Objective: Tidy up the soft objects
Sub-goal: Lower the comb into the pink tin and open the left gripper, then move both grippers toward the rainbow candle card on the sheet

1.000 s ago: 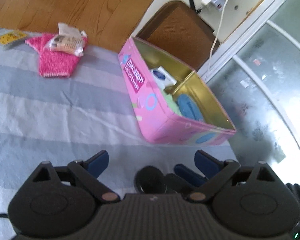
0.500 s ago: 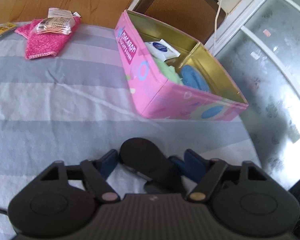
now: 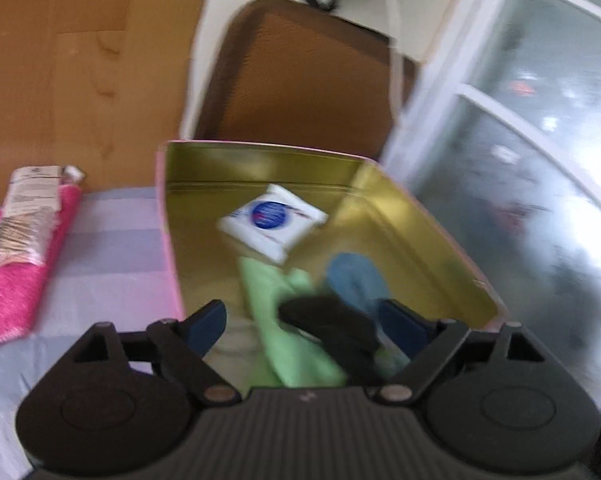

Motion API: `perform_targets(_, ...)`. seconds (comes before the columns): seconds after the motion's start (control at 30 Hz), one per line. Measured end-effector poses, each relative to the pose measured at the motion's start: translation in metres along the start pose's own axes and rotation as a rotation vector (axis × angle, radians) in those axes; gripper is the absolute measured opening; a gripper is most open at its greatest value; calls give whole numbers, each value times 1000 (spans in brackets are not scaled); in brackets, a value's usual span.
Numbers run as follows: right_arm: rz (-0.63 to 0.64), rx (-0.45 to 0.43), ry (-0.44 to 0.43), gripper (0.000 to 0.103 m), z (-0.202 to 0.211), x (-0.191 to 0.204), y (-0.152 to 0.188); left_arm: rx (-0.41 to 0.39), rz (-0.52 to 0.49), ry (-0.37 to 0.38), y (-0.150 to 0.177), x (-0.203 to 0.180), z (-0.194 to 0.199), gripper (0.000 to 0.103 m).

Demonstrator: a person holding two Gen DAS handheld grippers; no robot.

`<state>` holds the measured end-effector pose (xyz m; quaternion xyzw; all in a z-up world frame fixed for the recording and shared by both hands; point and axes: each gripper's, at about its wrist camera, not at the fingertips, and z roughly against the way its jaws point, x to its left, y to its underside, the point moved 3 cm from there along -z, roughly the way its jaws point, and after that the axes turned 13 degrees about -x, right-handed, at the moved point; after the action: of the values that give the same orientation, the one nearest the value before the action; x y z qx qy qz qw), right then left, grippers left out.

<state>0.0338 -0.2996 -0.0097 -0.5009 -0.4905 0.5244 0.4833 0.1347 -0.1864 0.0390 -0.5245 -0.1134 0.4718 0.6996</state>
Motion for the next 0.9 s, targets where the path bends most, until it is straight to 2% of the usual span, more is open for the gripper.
perform_targets(0.03, -21, 10, 15, 42, 1, -4, 1, -3, -2, -34, 0, 2, -7, 88)
perform_targets(0.1, -90, -17, -13, 42, 17, -12, 2, -35, 7, -75, 0, 10, -6, 89)
perform_targets(0.2, -104, -64, -34, 42, 35, -12, 2, -107, 14, -57, -1, 29, 20, 96)
perform_targets(0.3, -107, -83, -128, 42, 35, 2, -4, -191, 37, -141, 1, 68, 54, 96)
perform_targets(0.37, -87, -72, -193, 42, 34, 23, -7, -209, 88, -251, 9, 113, 77, 96)
perform_targets(0.47, -77, -27, -312, 42, 20, 62, -8, -187, 140, -493, 24, 180, 102, 95)
perform_targets(0.53, -79, 33, -374, 42, 7, 89, -3, -196, 132, -620, 33, 215, 118, 95)
perform_targets(0.6, -72, 92, -407, 43, -12, 115, 0, -209, 107, -717, 42, 239, 131, 95)
perform_targets(0.67, -72, 122, -408, 47, -36, 136, 1, -222, 102, -762, 49, 253, 136, 92)
perform_targets(0.7, -86, 132, -390, 54, -52, 144, 0, -230, 104, -769, 53, 257, 136, 93)
perform_targets(0.73, -107, 140, -364, 60, -68, 149, -2, -234, 139, -748, 56, 261, 138, 97)
perform_targets(0.77, -133, 149, -331, 61, -86, 154, -4, -268, 138, -718, 55, 259, 141, 98)
perform_targets(0.83, -167, 168, -270, 61, -121, 162, -6, -320, 63, -721, 54, 247, 143, 98)
perform_targets(0.9, -224, 195, -191, 61, -161, 162, -12, -327, -20, -720, 54, 232, 137, 100)
